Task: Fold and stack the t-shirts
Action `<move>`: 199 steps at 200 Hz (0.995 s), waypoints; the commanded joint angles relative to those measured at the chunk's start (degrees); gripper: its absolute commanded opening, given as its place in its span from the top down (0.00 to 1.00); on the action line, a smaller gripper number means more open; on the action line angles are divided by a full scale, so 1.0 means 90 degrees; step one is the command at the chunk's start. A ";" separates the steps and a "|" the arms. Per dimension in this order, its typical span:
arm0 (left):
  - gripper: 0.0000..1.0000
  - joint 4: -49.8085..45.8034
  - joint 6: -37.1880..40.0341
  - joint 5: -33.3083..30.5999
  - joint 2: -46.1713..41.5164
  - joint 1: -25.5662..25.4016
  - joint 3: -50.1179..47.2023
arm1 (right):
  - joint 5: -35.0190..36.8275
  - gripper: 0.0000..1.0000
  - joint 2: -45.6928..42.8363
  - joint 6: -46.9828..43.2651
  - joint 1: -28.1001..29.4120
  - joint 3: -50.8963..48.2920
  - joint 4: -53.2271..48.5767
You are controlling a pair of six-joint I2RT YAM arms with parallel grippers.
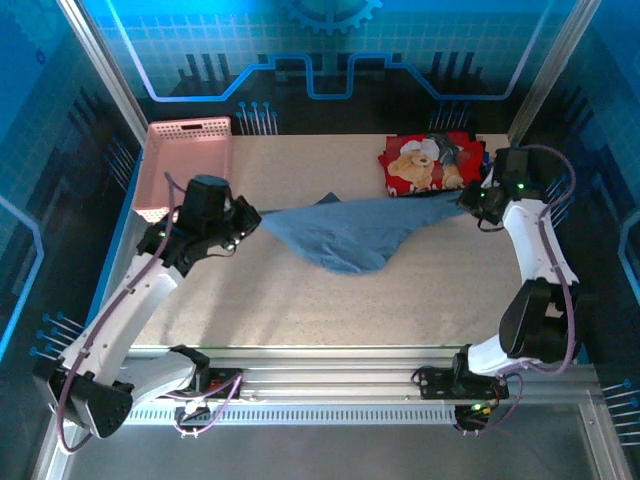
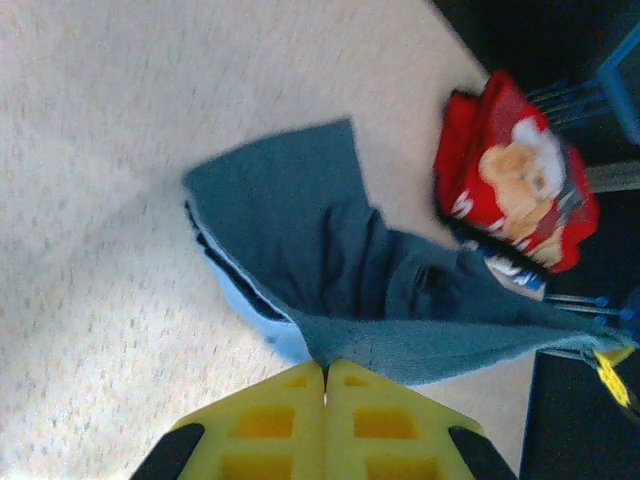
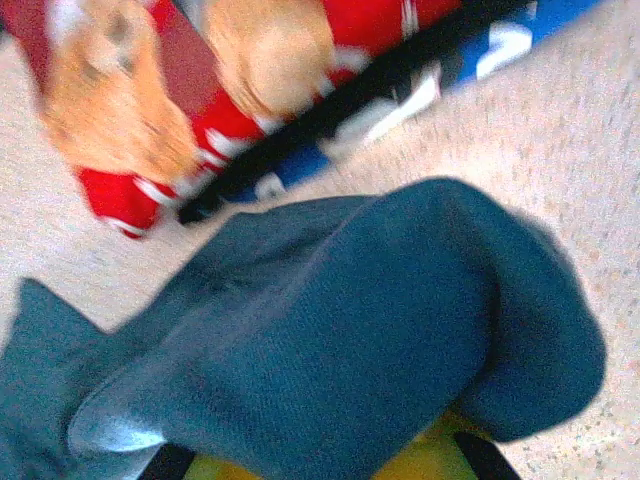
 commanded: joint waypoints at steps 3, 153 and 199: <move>1.00 -0.0464 0.0651 0.0046 -0.0096 0.0580 0.0459 | -0.0182 1.00 -0.0095 -0.0603 -0.0220 0.0470 -0.0662; 1.00 -0.0290 0.1263 0.0952 -0.0428 0.2505 0.0645 | -0.3273 1.00 -0.0276 -0.0637 -0.0676 0.0870 -0.1275; 1.00 0.0595 0.1125 0.1462 0.0911 0.2394 0.2900 | -0.3899 1.00 0.0922 0.0512 -0.0676 0.3587 -0.0731</move>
